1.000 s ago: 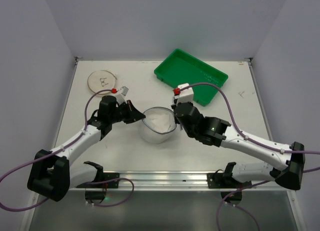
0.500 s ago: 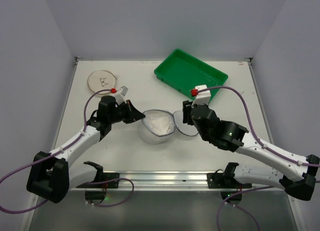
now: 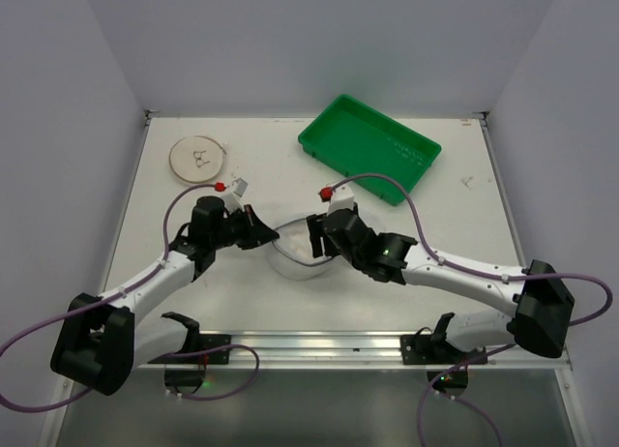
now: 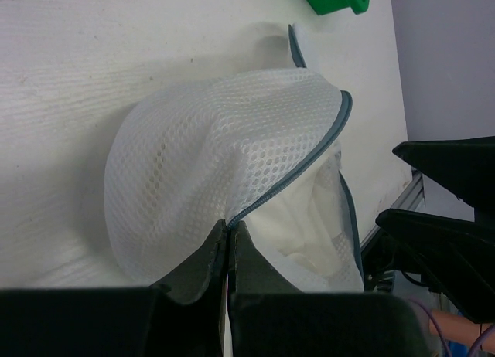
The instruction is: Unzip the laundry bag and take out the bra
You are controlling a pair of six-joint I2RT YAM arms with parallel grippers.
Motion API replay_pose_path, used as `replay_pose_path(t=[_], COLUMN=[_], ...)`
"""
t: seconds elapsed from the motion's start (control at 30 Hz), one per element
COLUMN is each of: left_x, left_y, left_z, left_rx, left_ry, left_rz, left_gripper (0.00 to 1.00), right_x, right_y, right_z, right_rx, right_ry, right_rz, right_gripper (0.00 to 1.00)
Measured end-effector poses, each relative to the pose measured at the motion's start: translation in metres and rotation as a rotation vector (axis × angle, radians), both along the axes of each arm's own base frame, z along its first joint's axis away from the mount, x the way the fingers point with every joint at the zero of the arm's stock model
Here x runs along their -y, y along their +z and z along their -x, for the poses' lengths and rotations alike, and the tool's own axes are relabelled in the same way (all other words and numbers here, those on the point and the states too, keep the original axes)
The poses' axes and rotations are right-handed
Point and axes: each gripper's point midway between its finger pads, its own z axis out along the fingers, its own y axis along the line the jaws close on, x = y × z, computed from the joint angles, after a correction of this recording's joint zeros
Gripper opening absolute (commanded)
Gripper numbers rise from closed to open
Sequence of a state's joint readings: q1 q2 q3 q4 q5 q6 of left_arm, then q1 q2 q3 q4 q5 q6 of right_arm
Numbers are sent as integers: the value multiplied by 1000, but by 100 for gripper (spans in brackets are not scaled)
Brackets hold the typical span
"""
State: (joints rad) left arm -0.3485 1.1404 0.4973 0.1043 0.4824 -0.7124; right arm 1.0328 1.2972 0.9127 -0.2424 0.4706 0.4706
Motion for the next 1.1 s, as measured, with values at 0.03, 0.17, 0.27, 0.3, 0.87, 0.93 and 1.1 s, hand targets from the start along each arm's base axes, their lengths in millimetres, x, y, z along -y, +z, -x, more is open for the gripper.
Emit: replay_pose_path(t=[0.03,0.17,0.27,0.3,0.87,0.93,1.1], left_x=[0,-2,-2,-2,-1,-1,-1], left_y=[-2,-7,-7,-7,-3,-3,-3], left_z=[1,3,3,3,-2,-2,-3], left_rx=[-2,-4,7,11,52,52,54], left_ry=[0,-4,-9,-11,-20,-20,-16], left_rz=[-1,-10,-15,-17,-17,-17,-19], left_gripper=[0,0,0,0,0,0,0], right_x=[-2,-15,-19,-19,-32,-32,-34], right_y=[-1,-12,-28,-34,-49,-50,-47], right_z=[-1,-5,-9,-10,-25,-25,-28], right_rx=[0,-13,-32,-41,-64,-67,-51], right_ry=[0,9,7,7,39,41,49], right_rz=[-4,-14,11,22,17,16,12], right_gripper=[70,70,69,69,68,68,69])
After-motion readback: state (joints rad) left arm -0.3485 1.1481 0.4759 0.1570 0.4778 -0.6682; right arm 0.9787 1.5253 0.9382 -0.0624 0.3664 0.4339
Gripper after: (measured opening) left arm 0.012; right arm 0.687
